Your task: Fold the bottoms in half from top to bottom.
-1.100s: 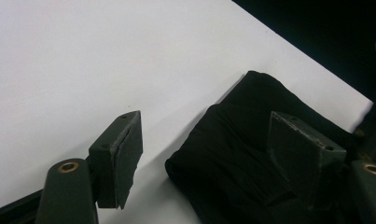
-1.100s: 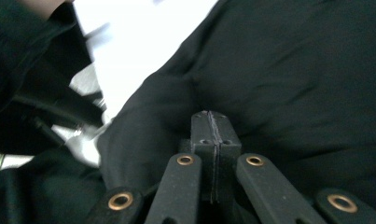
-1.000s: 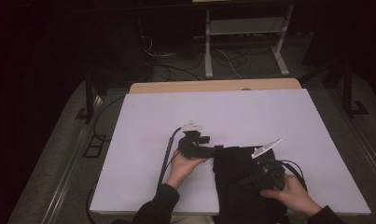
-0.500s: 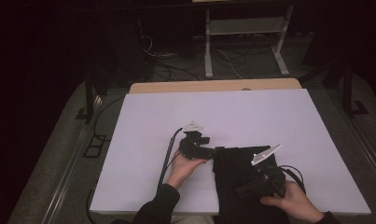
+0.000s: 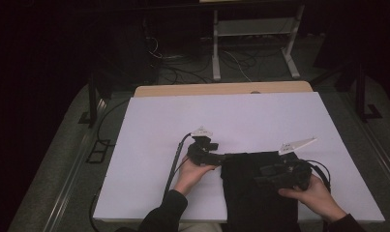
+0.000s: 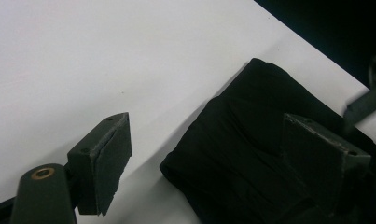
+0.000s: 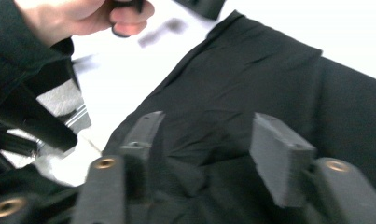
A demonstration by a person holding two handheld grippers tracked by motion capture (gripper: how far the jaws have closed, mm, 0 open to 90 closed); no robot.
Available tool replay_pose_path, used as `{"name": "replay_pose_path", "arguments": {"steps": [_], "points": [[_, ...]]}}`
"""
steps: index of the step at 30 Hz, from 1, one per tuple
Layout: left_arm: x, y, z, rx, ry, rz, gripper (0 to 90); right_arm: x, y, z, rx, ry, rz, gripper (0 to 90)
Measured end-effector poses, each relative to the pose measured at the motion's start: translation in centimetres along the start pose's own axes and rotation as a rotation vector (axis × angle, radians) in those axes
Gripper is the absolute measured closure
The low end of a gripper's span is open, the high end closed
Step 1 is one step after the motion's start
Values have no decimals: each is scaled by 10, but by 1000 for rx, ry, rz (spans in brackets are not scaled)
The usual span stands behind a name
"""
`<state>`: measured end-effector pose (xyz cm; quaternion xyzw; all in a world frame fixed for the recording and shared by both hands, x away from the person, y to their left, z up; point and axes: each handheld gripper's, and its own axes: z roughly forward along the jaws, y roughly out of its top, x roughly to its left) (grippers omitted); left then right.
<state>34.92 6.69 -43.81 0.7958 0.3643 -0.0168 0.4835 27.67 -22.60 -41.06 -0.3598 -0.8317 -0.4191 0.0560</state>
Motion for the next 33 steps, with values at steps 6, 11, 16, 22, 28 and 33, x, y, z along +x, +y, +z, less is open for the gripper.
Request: {"name": "replay_pose_path", "arguments": {"steps": [6, 11, 16, 22, 28, 33], "points": [[1, -1, 4, 17, -5, -4, 150, -16, 2, -10, -29, -64, 46, 131], [2, -1, 5, 19, -6, -6, 145, -26, 4, -16, -45, -95, 69, 32], [4, -1, 6, 26, -4, -10, 138, -39, 5, -20, -59, -124, 91, 0], [6, -3, 9, 34, -6, -19, 138, -57, 6, -25, -75, -147, 110, 0], [9, -4, 12, 45, -13, -29, 138, -75, 6, -24, -57, -170, 144, 46], [10, -5, 13, 51, -20, -38, 141, -90, 4, -23, -52, -174, 179, 94]]}}
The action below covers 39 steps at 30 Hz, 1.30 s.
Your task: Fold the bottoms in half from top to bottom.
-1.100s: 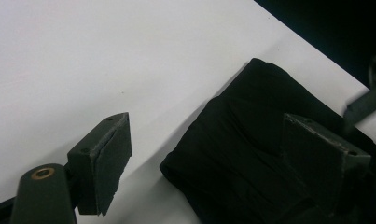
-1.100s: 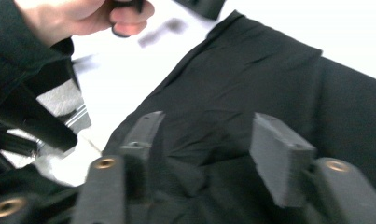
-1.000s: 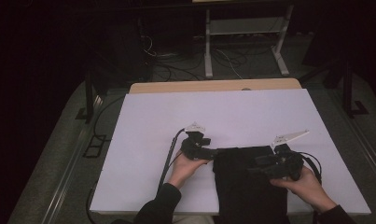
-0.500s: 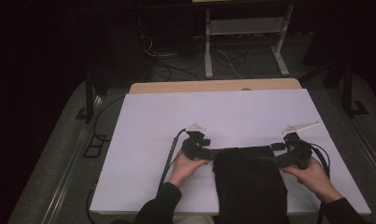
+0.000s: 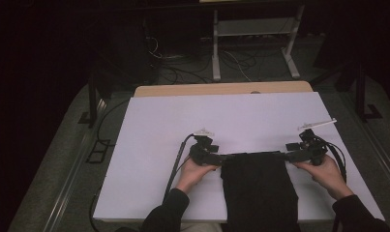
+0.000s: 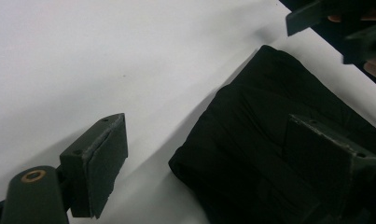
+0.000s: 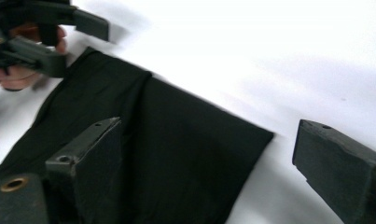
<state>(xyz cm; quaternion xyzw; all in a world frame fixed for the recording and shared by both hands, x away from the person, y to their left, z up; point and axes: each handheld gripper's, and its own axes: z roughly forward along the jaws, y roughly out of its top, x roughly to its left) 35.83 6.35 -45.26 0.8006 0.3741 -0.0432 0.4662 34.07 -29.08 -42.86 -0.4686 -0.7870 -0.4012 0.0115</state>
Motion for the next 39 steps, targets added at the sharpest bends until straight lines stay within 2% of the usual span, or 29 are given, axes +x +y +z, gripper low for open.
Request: {"name": "replay_pose_path", "arguments": {"steps": [6, 11, 14, 18, 22, 24, 27, 31, 34, 37, 39], "points": [[2, -1, 2, 17, -16, -8, 167, -13, 1, 7, 7, -2, 27, 150], [2, -2, 4, 29, -47, -12, 229, -20, 0, 13, 24, 2, 32, 196], [2, -3, 6, 37, -68, -12, 278, -22, -1, 17, 39, 25, 33, 249], [4, -4, 9, 50, -107, -18, 400, -22, -1, 22, 53, 56, 15, 318], [4, -6, 13, 78, -141, -11, 558, -21, -1, 23, 62, 69, 9, 488], [4, -6, 14, 96, -148, -10, 678, -22, -2, 25, 83, 103, 18, 610], [4, -6, 15, 99, -156, -12, 791, -21, -2, 27, 105, 116, 20, 819], [7, -2, 10, 99, -162, -32, 823, -21, -1, 23, 80, 130, 53, 851], [10, 0, 4, 90, -157, -40, 828, -23, 1, 16, 29, 146, 83, 854], [12, 3, -2, 79, -150, -42, 829, -20, 4, 13, 12, 139, 85, 855], [13, 7, -6, 81, -135, -28, 829, -16, 7, 14, 7, 134, 82, 856]]}}
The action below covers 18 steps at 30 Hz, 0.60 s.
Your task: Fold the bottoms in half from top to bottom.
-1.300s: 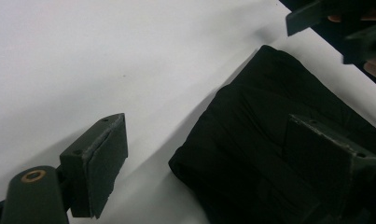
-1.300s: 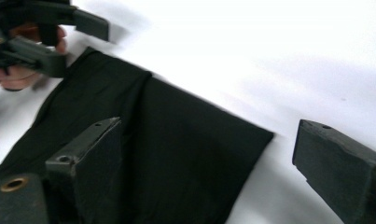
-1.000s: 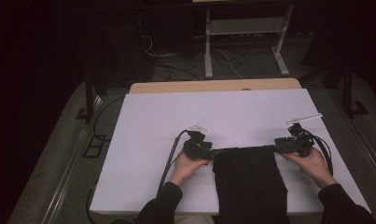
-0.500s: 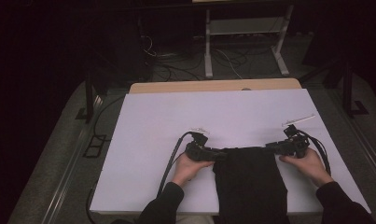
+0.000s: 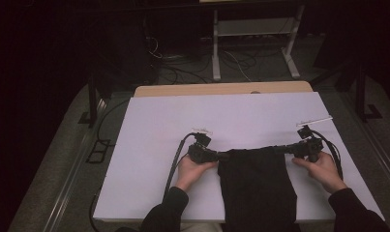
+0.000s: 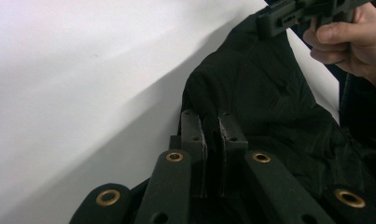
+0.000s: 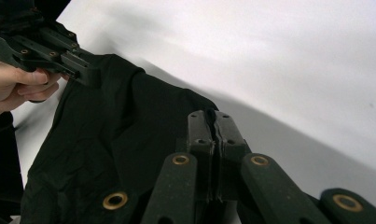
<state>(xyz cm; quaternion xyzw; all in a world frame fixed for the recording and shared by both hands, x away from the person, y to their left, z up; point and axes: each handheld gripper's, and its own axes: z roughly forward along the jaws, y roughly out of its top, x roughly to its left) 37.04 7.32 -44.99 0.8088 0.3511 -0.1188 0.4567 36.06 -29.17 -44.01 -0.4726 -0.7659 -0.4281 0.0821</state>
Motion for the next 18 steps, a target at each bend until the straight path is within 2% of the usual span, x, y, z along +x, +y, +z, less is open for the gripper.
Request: {"name": "replay_pose_path", "arguments": {"steps": [10, 14, 18], "points": [[3, 12, -23, 2, 25, 20, 827, 11, 18, 9, -9, 1, -32, 855], [3, 16, -30, -2, 38, 42, 825, 16, 25, 14, -11, -13, -42, 854], [4, 21, -38, -19, 44, 48, 825, 20, 33, 18, -11, -34, -52, 855]]}}
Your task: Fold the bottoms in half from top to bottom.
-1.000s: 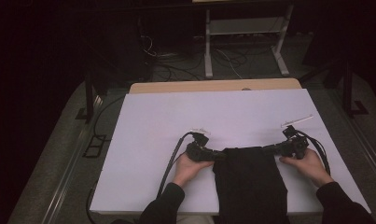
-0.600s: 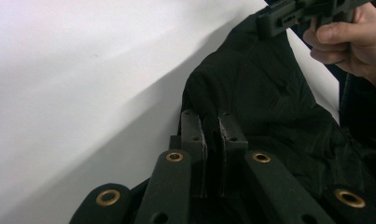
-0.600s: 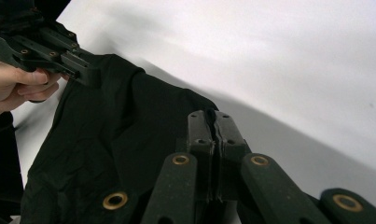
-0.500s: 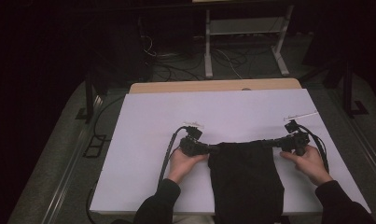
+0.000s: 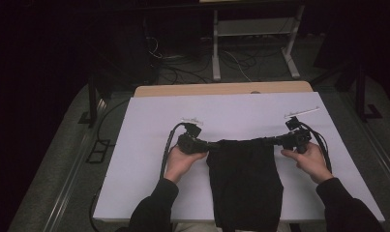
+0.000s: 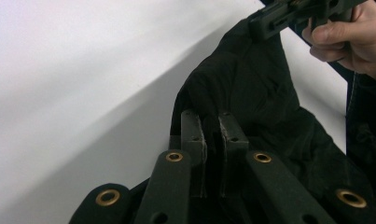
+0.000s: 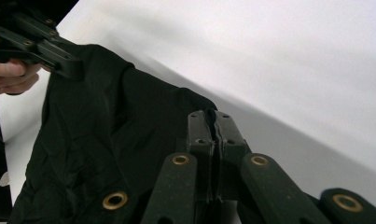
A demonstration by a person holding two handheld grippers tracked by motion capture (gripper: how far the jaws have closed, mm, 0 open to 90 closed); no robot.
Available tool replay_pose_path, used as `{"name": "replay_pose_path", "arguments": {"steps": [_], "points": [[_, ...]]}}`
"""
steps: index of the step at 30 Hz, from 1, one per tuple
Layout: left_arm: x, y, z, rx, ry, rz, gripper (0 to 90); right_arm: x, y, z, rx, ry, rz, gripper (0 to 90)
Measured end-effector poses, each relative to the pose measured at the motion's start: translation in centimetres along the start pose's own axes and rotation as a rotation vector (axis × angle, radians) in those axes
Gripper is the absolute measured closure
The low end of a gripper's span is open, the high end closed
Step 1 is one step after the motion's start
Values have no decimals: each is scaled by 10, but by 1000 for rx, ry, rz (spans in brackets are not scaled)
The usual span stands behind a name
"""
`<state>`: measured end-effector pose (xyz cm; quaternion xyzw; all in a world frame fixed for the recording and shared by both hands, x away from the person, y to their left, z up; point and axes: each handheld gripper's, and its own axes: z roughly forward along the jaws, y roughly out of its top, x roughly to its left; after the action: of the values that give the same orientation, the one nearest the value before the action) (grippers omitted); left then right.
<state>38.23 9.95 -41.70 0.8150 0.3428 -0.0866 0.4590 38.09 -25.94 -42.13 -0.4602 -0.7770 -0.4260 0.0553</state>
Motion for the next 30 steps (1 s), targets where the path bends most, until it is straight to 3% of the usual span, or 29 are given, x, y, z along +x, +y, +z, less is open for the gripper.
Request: {"name": "replay_pose_path", "arguments": {"steps": [12, 21, 30], "points": [[13, 11, -13, -7, 38, 6, 824, 8, 25, 11, -17, -35, -5, 855], [31, 22, -14, -26, 68, 1, 824, 6, 42, 20, -48, -63, 30, 855], [50, 37, -14, -32, 108, 6, 823, 3, 59, 27, -72, -71, -3, 855]]}}
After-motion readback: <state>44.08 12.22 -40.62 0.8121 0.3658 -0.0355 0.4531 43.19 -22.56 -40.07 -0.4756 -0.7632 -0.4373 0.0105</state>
